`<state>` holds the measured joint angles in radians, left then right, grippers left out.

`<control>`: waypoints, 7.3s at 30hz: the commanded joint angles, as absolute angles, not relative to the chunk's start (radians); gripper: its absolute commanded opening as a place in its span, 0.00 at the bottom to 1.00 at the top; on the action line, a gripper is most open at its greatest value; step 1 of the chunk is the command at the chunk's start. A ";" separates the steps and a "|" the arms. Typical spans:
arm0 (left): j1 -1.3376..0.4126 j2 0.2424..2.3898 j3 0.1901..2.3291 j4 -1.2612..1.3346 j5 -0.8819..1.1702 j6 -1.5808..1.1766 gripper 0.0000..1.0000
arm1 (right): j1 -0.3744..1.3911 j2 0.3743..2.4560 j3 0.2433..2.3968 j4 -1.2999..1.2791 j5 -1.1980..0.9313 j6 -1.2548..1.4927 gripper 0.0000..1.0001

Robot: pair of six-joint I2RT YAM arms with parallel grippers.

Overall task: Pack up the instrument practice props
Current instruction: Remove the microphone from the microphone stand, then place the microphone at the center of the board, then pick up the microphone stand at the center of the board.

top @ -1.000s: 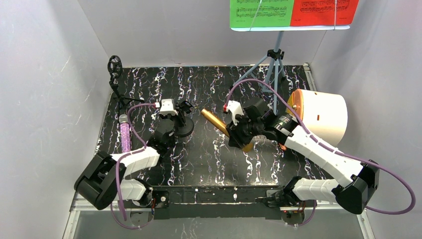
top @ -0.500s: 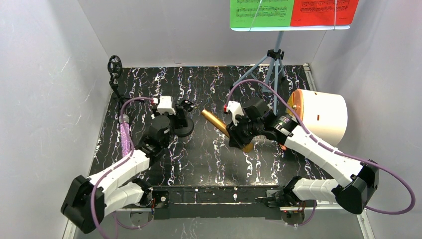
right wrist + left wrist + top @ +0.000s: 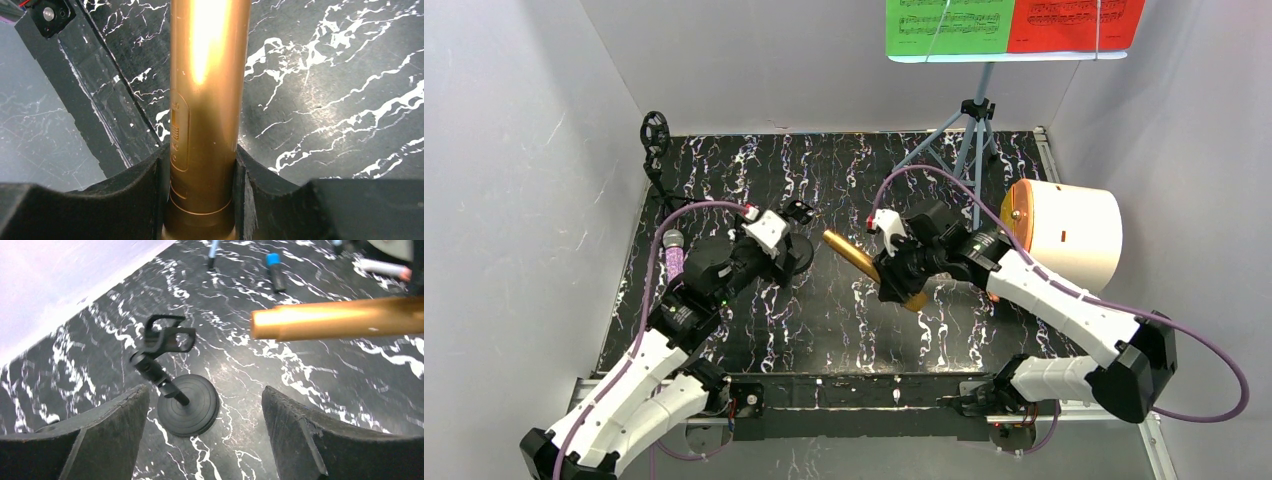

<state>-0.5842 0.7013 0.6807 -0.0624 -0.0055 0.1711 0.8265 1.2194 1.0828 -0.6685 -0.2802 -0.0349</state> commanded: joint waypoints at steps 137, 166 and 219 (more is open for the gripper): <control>-0.002 1.573 0.791 -0.142 -0.380 -0.095 0.43 | 0.825 0.456 0.686 -0.186 0.166 0.012 0.99; -0.017 1.158 0.656 0.104 0.094 -0.020 0.78 | 0.825 0.472 0.681 -0.197 0.168 0.009 0.99; -0.125 1.598 0.437 1.162 0.712 0.106 0.21 | 0.825 0.493 0.663 -0.182 0.156 0.005 0.99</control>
<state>-0.1184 1.5875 0.4282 1.0988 0.7238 0.1173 0.8249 0.4862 0.6708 -0.2291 0.1509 0.0040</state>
